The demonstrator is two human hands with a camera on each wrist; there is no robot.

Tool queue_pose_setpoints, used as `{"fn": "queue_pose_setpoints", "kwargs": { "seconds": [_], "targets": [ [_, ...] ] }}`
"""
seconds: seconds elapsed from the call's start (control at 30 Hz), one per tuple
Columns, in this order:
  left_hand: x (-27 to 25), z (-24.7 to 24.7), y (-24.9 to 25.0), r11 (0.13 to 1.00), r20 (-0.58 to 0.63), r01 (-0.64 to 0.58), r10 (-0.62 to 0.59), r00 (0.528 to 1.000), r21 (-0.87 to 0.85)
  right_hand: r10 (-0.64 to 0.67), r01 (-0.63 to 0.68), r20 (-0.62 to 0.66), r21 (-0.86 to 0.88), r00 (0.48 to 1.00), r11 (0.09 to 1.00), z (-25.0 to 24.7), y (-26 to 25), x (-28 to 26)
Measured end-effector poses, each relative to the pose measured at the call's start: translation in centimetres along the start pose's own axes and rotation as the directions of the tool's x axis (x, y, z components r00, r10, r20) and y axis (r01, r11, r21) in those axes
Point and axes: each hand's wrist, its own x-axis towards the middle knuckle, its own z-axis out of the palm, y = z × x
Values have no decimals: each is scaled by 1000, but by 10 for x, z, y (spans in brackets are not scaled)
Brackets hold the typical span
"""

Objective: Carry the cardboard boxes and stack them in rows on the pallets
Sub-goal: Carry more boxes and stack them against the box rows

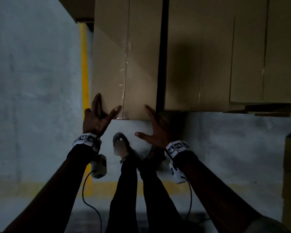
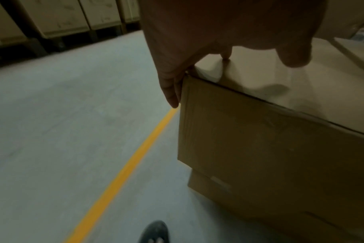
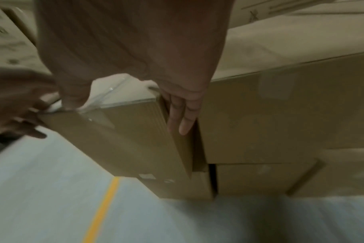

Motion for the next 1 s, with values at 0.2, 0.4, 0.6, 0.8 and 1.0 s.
{"fn": "queue_pose_setpoints", "kwargs": {
  "seconds": [0.2, 0.4, 0.6, 0.8, 1.0],
  "targets": [
    [12, -10, -11, 985, 115, -89, 72, 991, 151, 58, -47, -110, 103, 992, 994, 2, -8, 14],
    [44, -14, 0, 954, 148, -197, 166, 975, 227, 50, -35, -143, 109, 988, 993, -18, -29, 54],
    [80, -25, 12, 917, 181, -317, 278, 943, 241, 156, -103, -279, 195, 947, 975, -9, -42, 71],
    [82, -11, 5, 907, 22, -357, 362, 932, 221, 188, -89, -475, 223, 860, 971, 10, -41, 80],
    [77, -16, 14, 900, -13, -328, 346, 938, 287, 181, -84, -456, 225, 871, 971, 1, -49, 79]
  ]
}}
